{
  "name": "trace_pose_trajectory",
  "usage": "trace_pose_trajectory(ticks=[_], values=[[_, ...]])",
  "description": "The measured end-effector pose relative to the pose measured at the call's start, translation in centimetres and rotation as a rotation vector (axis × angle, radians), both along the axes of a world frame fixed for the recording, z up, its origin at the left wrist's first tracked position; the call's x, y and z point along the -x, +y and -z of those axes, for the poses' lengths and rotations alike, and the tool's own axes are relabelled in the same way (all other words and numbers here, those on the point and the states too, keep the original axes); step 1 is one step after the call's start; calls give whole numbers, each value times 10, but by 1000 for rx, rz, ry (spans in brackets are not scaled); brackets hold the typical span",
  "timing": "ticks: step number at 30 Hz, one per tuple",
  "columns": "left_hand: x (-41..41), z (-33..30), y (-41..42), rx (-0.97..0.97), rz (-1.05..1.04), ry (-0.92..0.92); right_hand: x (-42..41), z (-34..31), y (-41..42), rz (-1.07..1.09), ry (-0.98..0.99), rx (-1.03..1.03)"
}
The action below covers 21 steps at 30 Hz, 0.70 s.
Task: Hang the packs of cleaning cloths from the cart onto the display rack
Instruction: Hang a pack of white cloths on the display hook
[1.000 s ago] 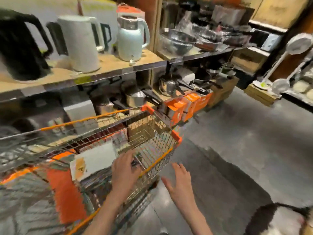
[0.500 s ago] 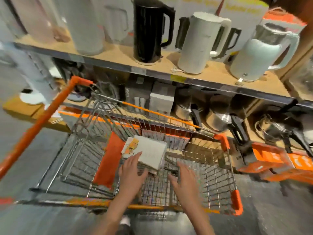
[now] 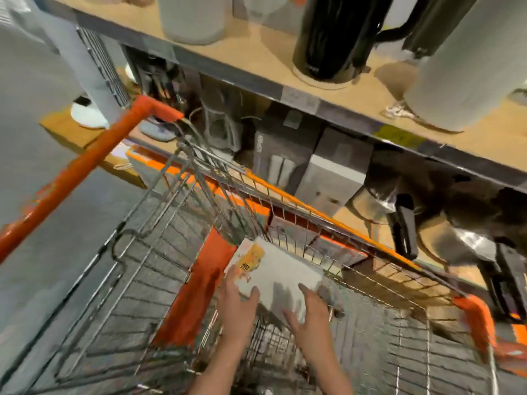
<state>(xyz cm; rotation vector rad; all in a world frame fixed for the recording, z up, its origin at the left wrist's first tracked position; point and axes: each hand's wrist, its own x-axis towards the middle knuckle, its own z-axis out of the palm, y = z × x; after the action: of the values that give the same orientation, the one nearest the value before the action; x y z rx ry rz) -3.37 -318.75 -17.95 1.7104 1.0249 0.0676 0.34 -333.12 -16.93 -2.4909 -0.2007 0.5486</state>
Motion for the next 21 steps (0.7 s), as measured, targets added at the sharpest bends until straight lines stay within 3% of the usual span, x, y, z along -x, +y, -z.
trace_pose_trajectory(ticks=[4, 11, 21], values=[[-7, 42, -5, 77, -143, -29, -34, 28, 16, -41, 23, -53], [-20, 113, -8, -27, -297, -26, -87, 88, 41, -209, 75, -102], [-45, 172, -7, -74, -432, -10, -155, 153, 92, -356, 57, 70]])
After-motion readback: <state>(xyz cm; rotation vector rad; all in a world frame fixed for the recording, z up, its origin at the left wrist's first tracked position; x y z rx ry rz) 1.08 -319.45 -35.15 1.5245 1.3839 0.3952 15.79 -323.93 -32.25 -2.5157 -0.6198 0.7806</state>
